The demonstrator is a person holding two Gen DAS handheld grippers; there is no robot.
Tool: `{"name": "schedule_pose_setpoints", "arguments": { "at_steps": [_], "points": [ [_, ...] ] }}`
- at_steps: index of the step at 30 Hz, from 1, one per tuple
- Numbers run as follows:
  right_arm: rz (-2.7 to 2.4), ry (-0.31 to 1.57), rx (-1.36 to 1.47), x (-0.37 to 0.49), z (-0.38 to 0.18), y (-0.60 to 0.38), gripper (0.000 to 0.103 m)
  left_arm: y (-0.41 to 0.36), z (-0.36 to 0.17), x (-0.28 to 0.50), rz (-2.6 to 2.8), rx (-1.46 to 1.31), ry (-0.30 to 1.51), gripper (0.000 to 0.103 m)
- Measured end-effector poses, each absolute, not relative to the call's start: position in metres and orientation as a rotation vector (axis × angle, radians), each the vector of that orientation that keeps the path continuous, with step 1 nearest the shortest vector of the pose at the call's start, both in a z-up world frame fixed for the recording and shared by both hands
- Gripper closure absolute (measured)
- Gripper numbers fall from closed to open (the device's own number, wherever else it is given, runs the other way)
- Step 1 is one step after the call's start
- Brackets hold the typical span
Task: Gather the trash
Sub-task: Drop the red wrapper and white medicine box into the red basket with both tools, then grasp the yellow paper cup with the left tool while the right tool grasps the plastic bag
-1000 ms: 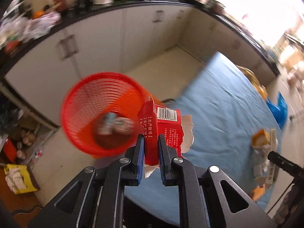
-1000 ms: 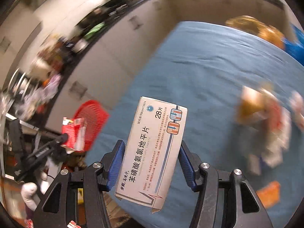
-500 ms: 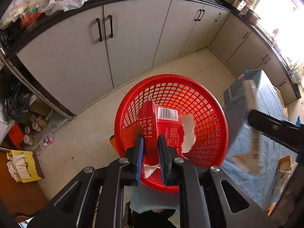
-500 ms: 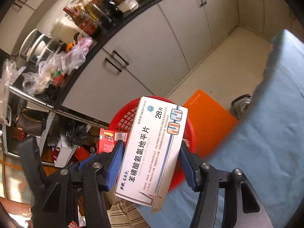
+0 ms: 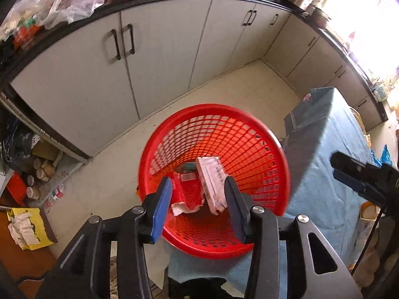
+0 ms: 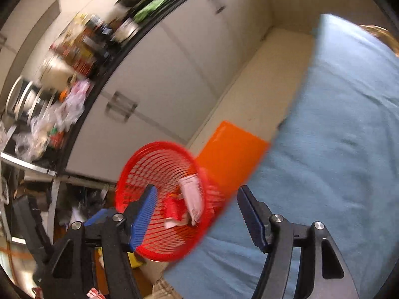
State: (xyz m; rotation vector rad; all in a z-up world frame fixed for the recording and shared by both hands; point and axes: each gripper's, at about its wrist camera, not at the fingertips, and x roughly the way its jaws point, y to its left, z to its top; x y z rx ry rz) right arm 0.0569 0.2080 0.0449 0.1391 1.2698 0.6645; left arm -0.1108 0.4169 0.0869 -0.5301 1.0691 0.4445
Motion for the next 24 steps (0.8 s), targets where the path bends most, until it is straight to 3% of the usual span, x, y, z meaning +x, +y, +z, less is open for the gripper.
{"name": "schedule_pose_setpoints", "arguments": {
  "at_steps": [7,10,18,24],
  "points": [
    [0.537,1.183,0.127,0.038,0.067,0.097,0.032,0.361,0.115,-0.093,0.369,-0.423,1.042,0.057],
    [0.442,1.187,0.171,0.023,0.072,0.018,0.031,0.314,0.124,-0.084,0.293,-0.383,1.037,0.048],
    [0.104,1.195,0.378,-0.028,0.067,-0.191,0.027,0.184,0.123,-0.06,0.07,-0.313,1.094,0.048],
    [0.002,1.172,0.392,-0.041,0.063,-0.272,0.027,0.098,0.133,-0.028,-0.079,-0.281,1.107,0.048]
  ]
}}
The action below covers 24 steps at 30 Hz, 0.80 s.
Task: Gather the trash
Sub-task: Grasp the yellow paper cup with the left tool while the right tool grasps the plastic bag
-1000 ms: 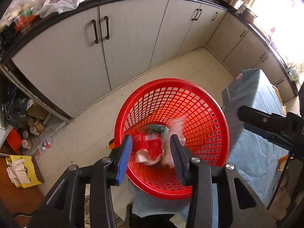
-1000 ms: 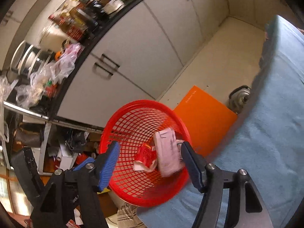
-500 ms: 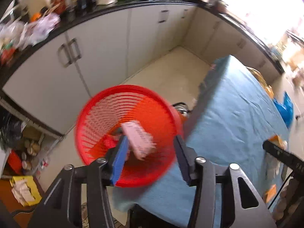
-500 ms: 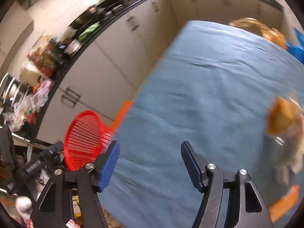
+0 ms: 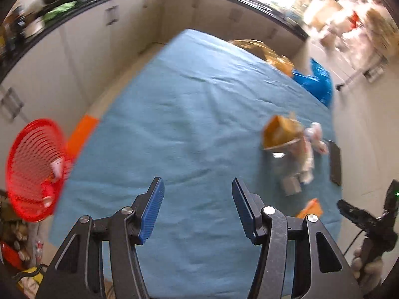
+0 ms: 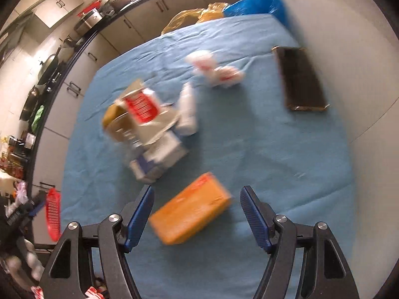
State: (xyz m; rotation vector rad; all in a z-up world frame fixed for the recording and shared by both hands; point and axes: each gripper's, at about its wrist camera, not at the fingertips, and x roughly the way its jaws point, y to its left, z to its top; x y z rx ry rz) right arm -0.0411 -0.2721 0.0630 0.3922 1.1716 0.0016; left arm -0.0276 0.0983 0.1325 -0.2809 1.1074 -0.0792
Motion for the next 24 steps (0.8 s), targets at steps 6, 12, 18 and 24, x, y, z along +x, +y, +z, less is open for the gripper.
{"name": "schedule_pose_setpoints", "arguments": {
  "at_steps": [6,12,18,24],
  "points": [
    [0.015,1.127,0.302,-0.007,0.065,-0.297,0.027,0.04,0.131,0.016,-0.19,-0.303,1.129,0.048],
    [0.023,1.093,0.242,0.034,0.061,-0.296,0.027,0.004,0.115,0.063,-0.255,-0.316,1.198,0.048],
    [-0.013,1.085,0.119,0.082,0.056,-0.281,0.027,-0.019,0.094,0.1,-0.308,-0.276,1.234,0.048],
    [-0.027,1.107,0.035,0.124,0.039,-0.269,0.027,-0.033,0.074,0.126,-0.344,-0.216,1.269,0.05]
  ]
}}
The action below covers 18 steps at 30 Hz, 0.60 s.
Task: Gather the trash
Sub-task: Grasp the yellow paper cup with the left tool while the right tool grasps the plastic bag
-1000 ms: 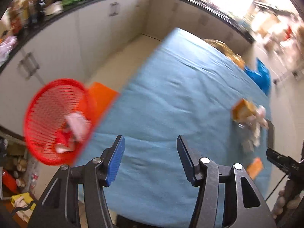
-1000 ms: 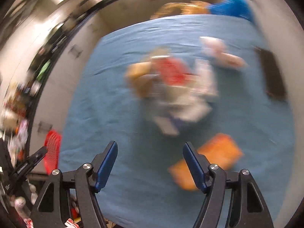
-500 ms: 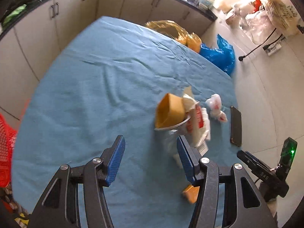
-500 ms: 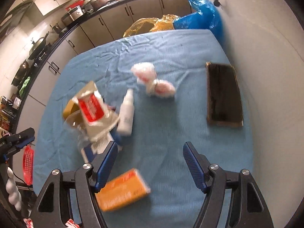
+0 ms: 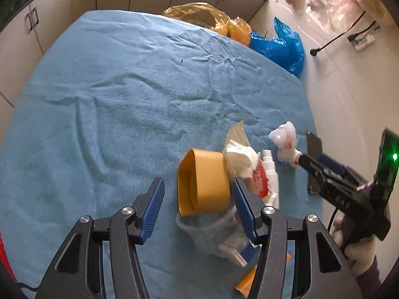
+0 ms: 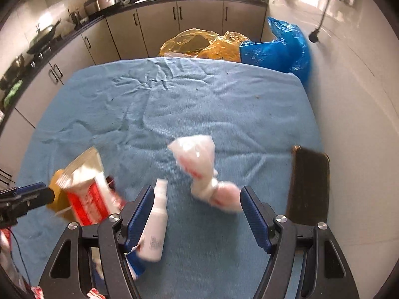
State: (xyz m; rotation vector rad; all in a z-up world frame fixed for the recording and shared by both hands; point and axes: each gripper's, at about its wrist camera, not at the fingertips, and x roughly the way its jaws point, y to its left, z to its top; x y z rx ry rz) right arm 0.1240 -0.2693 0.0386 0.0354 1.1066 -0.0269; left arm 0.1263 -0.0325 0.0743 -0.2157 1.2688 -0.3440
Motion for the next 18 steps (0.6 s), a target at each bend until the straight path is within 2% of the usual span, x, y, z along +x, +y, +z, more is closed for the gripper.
{"name": "schedule_pose_setpoints", "arguments": {
  "at_steps": [4,6,8,10,11,16,18],
  "points": [
    [-0.051,1.139,-0.01,0.146,0.02,-0.262,0.027,-0.03,0.067,0.134,-0.395,-0.266,1.292,0.056],
    [-0.063,1.162,-0.028,0.153,0.01,-0.26,0.028,-0.03,0.067,0.135,-0.427,-0.283,1.301,0.068],
    [-0.074,1.181,-0.031,0.157,0.003,-0.261,0.041,-0.031,0.068,0.135,-0.452,-0.291,1.314,0.077],
    [-0.081,1.218,-0.002,0.159,-0.004,-0.264,0.072,-0.033,0.07,0.135,-0.458,-0.275,1.317,0.079],
    [-0.085,1.226,0.016,0.159,-0.005,-0.267,0.074,-0.034,0.07,0.134,-0.458,-0.269,1.316,0.079],
    [-0.081,1.203,0.062,0.146,0.008,-0.273,0.075,-0.038,0.069,0.13,-0.448,-0.269,1.305,0.08],
    [-0.072,1.19,0.067,0.14,0.015,-0.275,0.075,-0.038,0.072,0.127,-0.447,-0.272,1.288,0.097]
  ]
}}
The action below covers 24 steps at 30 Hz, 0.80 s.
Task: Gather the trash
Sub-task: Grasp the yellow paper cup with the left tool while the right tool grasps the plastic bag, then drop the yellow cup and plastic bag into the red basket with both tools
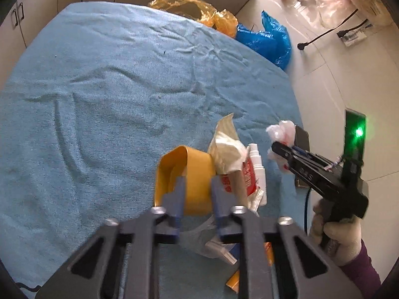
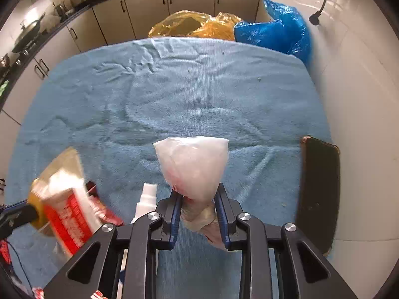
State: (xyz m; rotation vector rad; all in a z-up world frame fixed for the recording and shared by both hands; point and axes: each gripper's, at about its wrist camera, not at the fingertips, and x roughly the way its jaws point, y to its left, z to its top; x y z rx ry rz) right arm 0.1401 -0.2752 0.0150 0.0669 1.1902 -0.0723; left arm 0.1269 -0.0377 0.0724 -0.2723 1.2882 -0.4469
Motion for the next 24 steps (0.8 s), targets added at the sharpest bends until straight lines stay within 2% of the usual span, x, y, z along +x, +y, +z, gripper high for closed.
{"name": "schedule_pose_setpoints", "arguments": {
  "at_steps": [3,12,24],
  "points": [
    [-0.057,1.162,0.086,0.126,0.032,-0.279,0.075,-0.036,0.079,0.121,-0.419,-0.276,1.274,0.101],
    [0.031,1.104,0.151,0.069,0.069,-0.28,0.075,0.001,0.108,0.087,-0.311,-0.334,1.208,0.102],
    [0.241,1.123,0.193,0.022,0.073,-0.23,0.075,0.086,0.136,-0.015,-0.068,-0.38,1.111,0.102]
  ]
}}
